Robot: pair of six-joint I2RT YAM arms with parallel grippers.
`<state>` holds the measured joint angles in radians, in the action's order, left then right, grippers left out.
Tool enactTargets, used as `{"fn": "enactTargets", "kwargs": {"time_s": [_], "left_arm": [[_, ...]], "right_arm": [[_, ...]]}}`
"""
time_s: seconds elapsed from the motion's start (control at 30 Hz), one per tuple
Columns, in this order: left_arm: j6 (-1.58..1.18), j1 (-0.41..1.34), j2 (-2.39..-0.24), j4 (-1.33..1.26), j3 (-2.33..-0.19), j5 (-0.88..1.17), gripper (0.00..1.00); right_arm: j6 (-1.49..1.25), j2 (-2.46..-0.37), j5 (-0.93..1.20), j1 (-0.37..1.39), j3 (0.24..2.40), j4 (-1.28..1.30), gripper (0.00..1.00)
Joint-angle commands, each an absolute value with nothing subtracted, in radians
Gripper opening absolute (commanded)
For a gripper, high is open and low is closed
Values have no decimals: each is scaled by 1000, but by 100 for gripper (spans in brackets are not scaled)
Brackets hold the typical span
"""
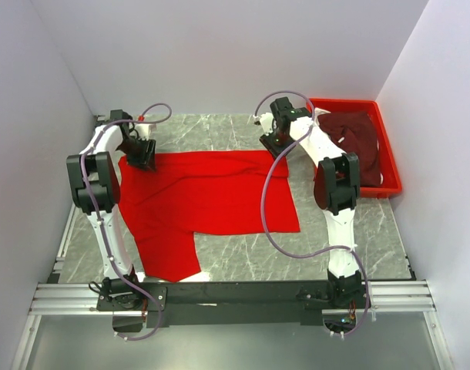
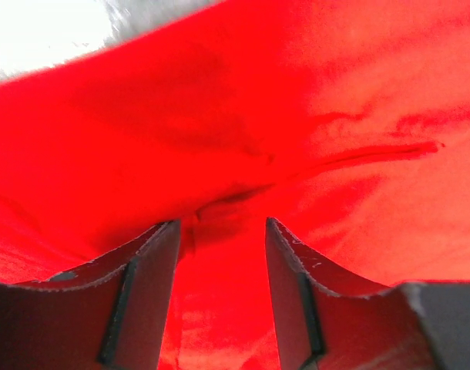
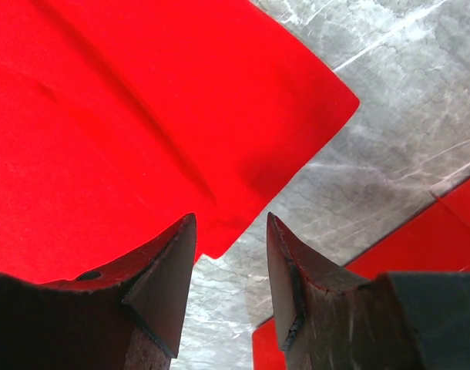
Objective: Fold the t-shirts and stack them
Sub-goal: Fold the tshirt
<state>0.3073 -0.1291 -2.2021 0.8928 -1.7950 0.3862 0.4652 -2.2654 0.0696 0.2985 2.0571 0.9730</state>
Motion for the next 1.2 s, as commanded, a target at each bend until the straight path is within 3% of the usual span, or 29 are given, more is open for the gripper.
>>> {"fn": "enactTargets", "kwargs": {"time_s": [0.0,0.13,0.3,0.57,1.17], "left_arm": [[293,-124,-2221,873,-1859,373,53],[307,-118,-2233,896,-1884,397,44],[325,-114,-2204,926,-1882,431,20],[359,-103,-2079,974,-1764,488,0],[370,60,-1911,1003,-1471,600,4]], "right_arm": [[468,-2252,72,293,2068,982,48],[476,-2253,66,288,2069,985,48],[485,-2249,61,282,2065,982,47],[489,-2247,61,278,2062,979,47],[486,-2240,63,279,2043,986,45]]}}
